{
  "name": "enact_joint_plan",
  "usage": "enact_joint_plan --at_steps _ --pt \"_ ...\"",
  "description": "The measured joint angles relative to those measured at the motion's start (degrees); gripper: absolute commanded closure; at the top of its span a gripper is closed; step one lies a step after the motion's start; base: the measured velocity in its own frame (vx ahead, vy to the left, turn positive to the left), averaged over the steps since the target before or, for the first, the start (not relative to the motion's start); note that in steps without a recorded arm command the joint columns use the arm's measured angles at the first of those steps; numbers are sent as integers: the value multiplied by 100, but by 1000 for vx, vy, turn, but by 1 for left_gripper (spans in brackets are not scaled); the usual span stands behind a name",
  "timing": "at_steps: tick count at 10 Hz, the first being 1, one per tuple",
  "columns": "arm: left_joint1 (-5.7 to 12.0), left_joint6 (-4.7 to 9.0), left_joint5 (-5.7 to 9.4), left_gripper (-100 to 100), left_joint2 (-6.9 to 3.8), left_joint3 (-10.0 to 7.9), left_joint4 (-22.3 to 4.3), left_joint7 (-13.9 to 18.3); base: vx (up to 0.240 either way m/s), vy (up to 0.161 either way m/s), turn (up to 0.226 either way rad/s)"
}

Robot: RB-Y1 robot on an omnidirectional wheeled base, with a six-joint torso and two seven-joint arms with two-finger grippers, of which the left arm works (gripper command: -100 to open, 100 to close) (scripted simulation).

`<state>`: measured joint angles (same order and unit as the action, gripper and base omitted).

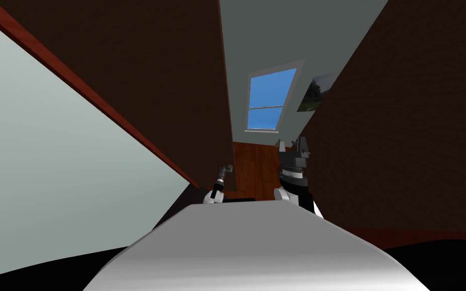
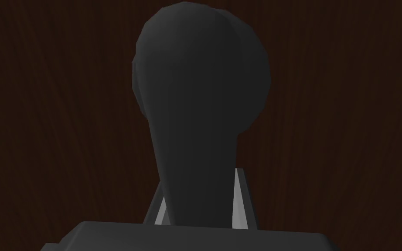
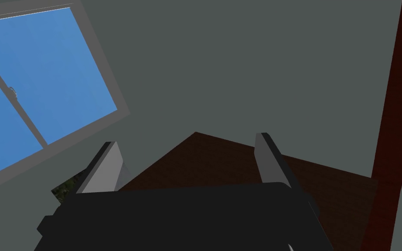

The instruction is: Push the door open

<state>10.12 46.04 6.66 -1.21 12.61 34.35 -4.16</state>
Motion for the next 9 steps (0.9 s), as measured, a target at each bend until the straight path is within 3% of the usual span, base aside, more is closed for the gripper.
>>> enact_joint_plan --at_steps 2,5,6,9 --pt "-129 -86 52 100 -108 -118 185 -12 179 -148 77" --pt "-68 -68 153 100 -161 -334 119 -49 175 -150 80" --pt "-183 -134 182 100 -189 -407 306 -75 119 -105 66" --pt "-55 -37 288 100 -130 -640 83 -159 149 -114 76"
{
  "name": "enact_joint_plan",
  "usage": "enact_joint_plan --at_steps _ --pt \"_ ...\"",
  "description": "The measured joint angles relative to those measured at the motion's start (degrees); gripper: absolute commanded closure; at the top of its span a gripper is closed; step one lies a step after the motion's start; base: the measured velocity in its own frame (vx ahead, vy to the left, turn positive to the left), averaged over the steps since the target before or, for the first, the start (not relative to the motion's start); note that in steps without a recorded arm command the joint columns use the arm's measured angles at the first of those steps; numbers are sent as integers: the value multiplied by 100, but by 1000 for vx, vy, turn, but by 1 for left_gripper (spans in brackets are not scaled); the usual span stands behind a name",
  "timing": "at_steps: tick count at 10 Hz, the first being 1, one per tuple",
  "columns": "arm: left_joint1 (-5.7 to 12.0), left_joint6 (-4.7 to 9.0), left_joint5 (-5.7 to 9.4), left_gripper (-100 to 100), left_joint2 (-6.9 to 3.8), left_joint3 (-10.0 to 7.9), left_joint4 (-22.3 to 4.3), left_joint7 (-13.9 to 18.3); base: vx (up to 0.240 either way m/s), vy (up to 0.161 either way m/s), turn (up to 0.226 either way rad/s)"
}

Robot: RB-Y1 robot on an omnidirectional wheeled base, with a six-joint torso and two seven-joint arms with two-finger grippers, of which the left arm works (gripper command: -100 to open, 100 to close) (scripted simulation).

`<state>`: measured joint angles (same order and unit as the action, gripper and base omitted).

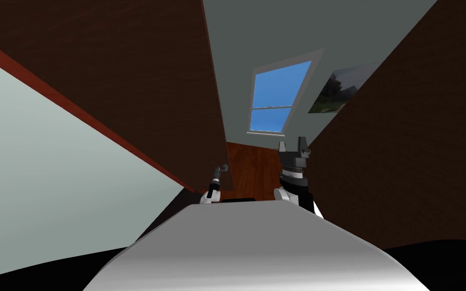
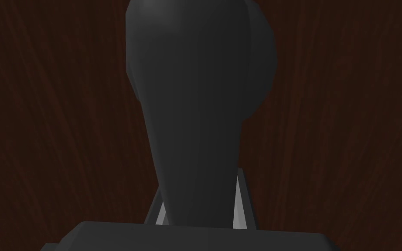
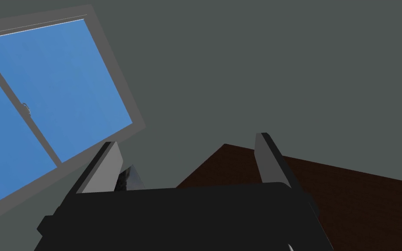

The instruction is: Push the door open

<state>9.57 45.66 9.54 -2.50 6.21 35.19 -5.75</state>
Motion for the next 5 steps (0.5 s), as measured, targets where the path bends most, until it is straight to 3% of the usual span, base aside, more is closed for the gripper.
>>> enact_joint_plan --at_steps 4,5 --pt "-68 -59 123 100 25 -281 109 -85 178 -121 80" --pt "18 -3 160 100 48 -361 -31 -99 153 -94 58"
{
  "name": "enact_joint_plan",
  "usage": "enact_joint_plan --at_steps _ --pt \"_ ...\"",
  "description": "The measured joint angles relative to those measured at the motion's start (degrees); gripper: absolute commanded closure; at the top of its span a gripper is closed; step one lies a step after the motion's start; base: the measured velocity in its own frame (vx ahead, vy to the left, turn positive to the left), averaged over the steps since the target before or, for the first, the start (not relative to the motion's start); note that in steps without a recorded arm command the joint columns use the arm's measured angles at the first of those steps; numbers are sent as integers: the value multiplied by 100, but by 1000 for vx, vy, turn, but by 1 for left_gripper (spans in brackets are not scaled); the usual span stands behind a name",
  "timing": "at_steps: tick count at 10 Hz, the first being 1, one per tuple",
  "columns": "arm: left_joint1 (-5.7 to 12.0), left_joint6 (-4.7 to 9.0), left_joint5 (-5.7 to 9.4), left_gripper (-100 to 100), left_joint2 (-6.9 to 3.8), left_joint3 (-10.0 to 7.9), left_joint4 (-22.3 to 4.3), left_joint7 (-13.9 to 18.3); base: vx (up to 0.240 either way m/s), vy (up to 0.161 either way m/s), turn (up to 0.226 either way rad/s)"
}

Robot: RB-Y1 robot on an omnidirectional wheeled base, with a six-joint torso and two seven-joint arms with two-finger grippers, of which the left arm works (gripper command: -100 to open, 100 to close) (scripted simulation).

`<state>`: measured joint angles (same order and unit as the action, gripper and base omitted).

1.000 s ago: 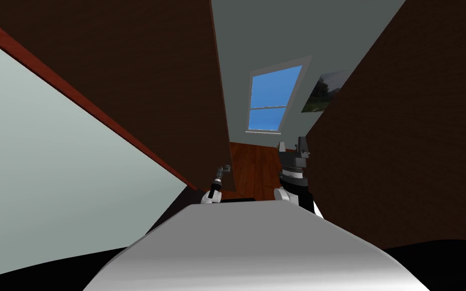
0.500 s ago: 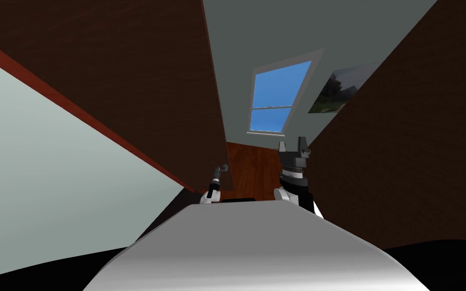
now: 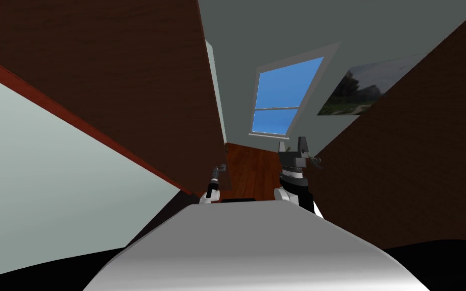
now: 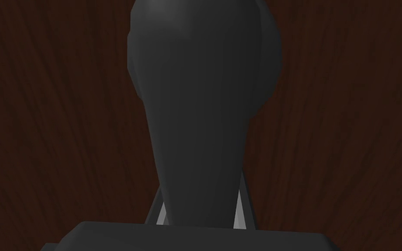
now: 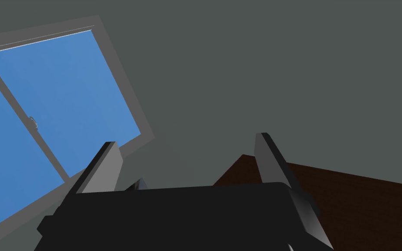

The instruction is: Push the door open

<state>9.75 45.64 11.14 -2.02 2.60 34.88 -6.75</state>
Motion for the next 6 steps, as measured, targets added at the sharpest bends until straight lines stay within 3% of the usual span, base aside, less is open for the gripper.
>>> enact_joint_plan --at_steps 1,3,5,6 --pt "66 70 32 100 10 -67 -96 -3 135 -118 59" --pt "57 65 71 100 -3 -153 -33 -11 93 -36 46" --pt "-41 -5 114 100 -52 -218 36 -43 186 -59 46" --pt "36 51 140 100 -91 -254 -119 -35 173 -42 44"
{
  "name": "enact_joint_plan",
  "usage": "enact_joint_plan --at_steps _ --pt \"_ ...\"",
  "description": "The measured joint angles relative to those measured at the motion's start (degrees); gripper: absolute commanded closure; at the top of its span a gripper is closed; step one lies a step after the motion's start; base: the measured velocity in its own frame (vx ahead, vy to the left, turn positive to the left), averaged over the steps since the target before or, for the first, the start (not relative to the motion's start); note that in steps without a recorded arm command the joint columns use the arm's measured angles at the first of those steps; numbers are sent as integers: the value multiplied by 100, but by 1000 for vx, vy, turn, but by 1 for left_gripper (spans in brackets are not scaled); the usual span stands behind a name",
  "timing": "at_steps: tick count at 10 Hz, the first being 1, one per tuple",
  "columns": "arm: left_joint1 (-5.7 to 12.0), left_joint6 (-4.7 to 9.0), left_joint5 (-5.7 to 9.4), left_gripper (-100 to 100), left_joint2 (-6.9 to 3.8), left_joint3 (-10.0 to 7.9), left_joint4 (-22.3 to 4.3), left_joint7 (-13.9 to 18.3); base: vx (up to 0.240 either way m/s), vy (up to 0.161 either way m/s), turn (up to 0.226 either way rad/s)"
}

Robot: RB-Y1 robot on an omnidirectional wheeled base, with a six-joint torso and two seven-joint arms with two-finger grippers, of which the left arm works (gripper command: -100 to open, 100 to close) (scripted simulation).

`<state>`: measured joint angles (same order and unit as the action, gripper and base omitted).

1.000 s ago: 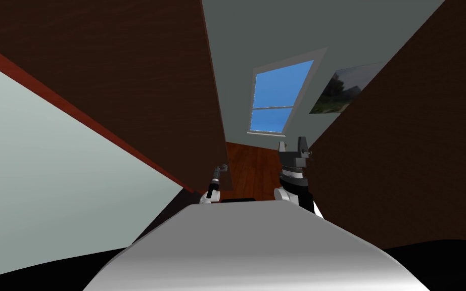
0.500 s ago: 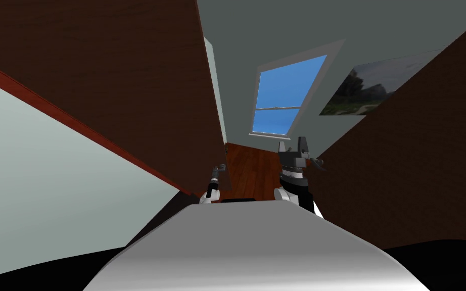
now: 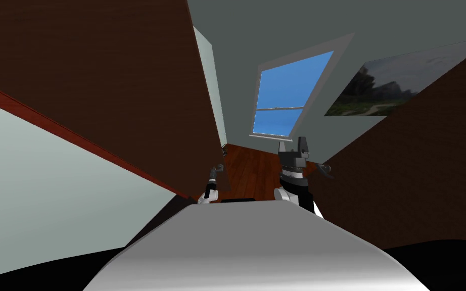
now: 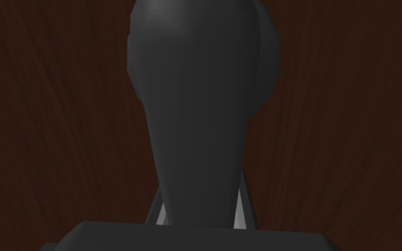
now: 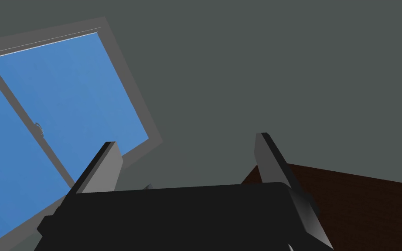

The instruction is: Push the door open

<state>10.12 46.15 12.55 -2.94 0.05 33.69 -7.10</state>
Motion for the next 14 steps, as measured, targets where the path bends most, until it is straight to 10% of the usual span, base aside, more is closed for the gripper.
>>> enact_joint_plan --at_steps 14 --pt "-102 -35 405 100 -192 -655 116 -221 169 -63 49"
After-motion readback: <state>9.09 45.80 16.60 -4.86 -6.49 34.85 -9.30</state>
